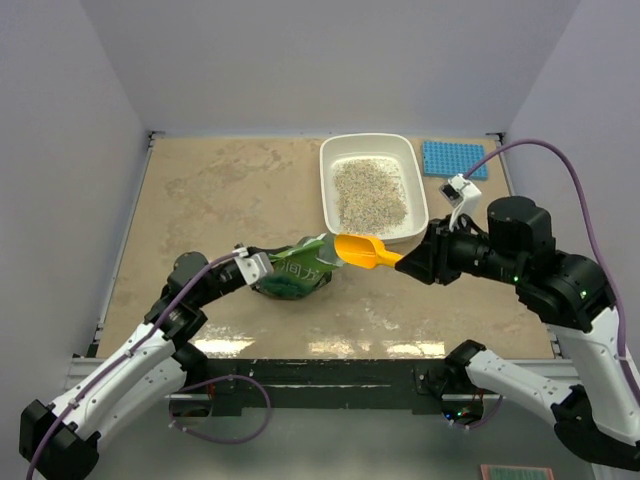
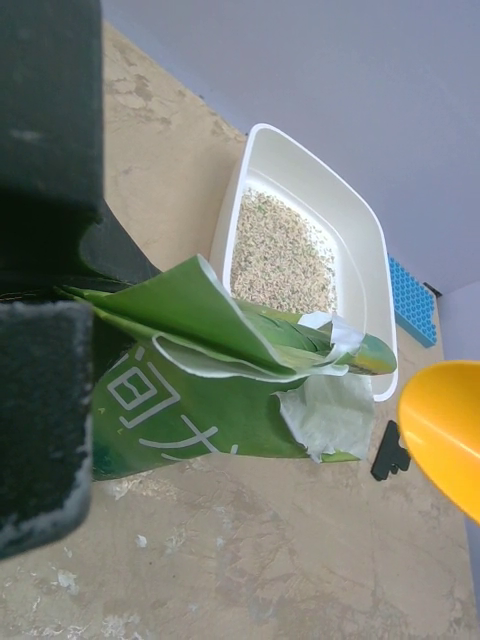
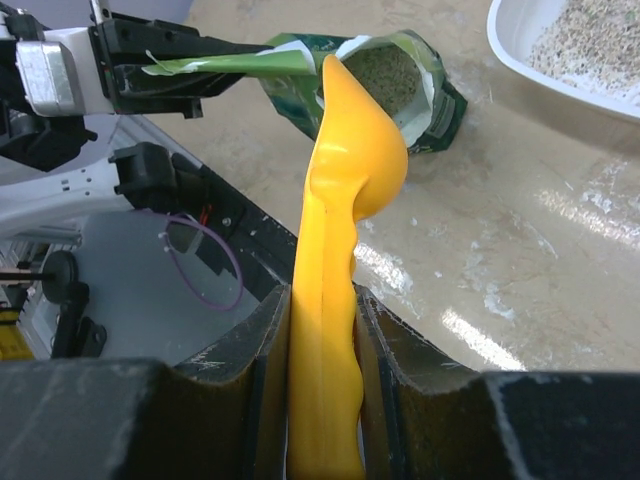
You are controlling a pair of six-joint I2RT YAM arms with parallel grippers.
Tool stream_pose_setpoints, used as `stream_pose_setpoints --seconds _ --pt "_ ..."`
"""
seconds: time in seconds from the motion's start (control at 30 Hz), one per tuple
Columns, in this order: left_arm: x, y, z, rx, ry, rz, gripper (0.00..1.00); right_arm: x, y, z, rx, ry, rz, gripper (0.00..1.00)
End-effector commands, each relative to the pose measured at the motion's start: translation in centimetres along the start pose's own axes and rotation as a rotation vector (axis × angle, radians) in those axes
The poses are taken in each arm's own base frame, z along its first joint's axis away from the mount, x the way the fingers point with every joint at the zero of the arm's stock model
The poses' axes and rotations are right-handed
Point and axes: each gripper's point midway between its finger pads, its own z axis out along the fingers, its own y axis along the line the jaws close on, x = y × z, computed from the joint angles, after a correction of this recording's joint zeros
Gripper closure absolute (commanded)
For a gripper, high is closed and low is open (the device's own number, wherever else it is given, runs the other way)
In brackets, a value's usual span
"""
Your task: Fill the litter box with clean litter
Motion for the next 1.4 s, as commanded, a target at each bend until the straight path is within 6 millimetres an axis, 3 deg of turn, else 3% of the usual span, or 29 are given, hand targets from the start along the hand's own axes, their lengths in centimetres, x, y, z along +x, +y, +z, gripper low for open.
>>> stream_pose_setpoints --seconds 0.0,0.37,0.93,1.17,1.37 --pt "-2.8 0.4 0.0 0.0 -0.085 0.016 1.0 0.3 0.2 1.8 -0.027 0.042 0.018 1.0" --pt "-3.2 -0.9 0.2 0.049 -0.106 0.011 1.0 0.7 -1.4 7.4 0.002 0.153 0.006 1.0" --pt "-3.8 -6.5 0.1 0.273 -0.121 0.074 1.0 3.7 -3.0 15.5 -0.029 0.442 0.031 1.0" --pt "-3.9 -7.0 0.1 0.295 -0.125 0.07 1.0 7.2 -4.9 20.1 -0.057 0.51 0.076 1.0" --pt "-3.9 -7.1 0.1 0.295 -0.127 0.073 1.0 10.4 -3.8 23.1 -0.27 0.585 0.111 1.0"
